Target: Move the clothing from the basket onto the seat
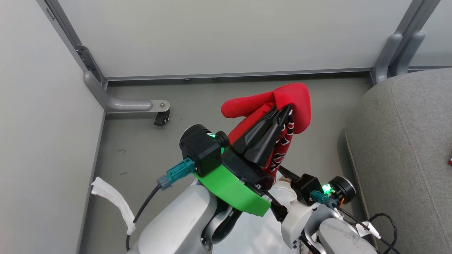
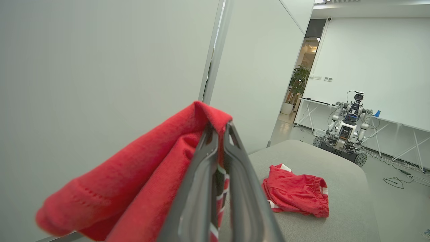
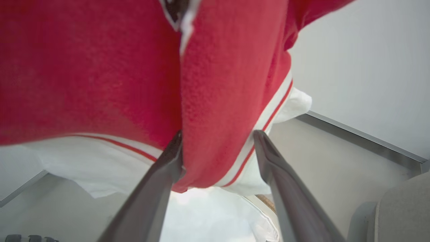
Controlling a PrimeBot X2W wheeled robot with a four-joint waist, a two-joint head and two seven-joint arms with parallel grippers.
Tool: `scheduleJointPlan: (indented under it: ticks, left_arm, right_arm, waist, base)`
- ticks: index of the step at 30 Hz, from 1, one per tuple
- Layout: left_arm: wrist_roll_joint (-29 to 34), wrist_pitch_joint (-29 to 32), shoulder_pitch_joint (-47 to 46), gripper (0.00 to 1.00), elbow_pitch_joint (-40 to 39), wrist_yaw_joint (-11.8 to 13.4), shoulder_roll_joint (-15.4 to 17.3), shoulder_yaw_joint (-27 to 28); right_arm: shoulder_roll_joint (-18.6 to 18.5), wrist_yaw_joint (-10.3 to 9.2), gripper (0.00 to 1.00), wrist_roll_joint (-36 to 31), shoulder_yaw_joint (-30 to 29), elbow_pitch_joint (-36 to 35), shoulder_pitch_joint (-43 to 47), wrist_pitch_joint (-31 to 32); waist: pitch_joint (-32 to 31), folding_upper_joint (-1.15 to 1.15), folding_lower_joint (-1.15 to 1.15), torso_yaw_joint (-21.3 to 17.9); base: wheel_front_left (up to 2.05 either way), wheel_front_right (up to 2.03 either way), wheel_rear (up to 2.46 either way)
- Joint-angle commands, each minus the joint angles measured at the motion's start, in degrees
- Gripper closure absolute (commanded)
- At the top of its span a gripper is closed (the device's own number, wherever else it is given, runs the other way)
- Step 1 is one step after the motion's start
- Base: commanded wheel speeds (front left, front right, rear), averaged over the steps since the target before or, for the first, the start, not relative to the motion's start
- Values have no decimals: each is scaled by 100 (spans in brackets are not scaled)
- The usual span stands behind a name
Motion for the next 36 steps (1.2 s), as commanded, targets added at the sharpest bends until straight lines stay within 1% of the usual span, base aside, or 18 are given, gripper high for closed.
scheduleJointPlan:
  ticks: [1,2,9,20,24,25,26,27,31,36]
  left_arm:
    - [-38,-4,-98,100,-28,-18,-15,-18]
    - [-58,-4,-94,100,-20,-18,-16,-29]
    - [-86,-4,-49,100,3,-18,-16,-1]
    - [-45,-4,113,100,77,-18,-4,82]
    - [-41,-4,145,100,41,-18,-10,145]
    - [-28,-4,165,82,61,-18,-11,152]
    - [-8,-2,185,2,128,-18,3,150]
    - [8,-4,181,0,136,-18,8,190]
    - [146,-3,219,0,251,-18,63,281]
    - [382,-1,357,0,402,-18,139,490]
  right_arm:
    - [-21,-6,89,41,39,79,-8,1]
    - [-22,-6,100,59,46,108,-14,0]
    - [-23,-6,100,255,31,190,-19,1]
    - [-21,-6,100,356,22,-4,177,0]
    - [-21,-6,100,424,-27,-182,227,0]
    - [-21,-6,100,447,-42,-239,236,0]
    - [-23,-6,100,465,-62,-330,242,1]
    - [-22,-6,100,484,-74,-414,251,0]
    - [-23,-6,100,515,-134,-764,365,0]
    - [-21,-6,100,555,-215,-1226,501,-4]
  waist:
    - [9,0,0,36]
    - [13,0,0,52]
    - [47,0,0,83]
    - [-29,0,0,-72]
    - [-34,0,0,-137]
    - [-33,0,0,-156]
    - [-33,0,0,-187]
    - [-32,0,0,-222]
    - [-9,0,0,-439]
    - [9,0,0,-853]
  base:
    - [0,0,0]
    - [0,0,0]
    - [0,0,0]
    - [0,0,0]
    - [0,0,0]
    - [0,0,0]
    - [0,0,0]
    - [0,0,0]
    - [0,0,0]
    - [0,0,0]
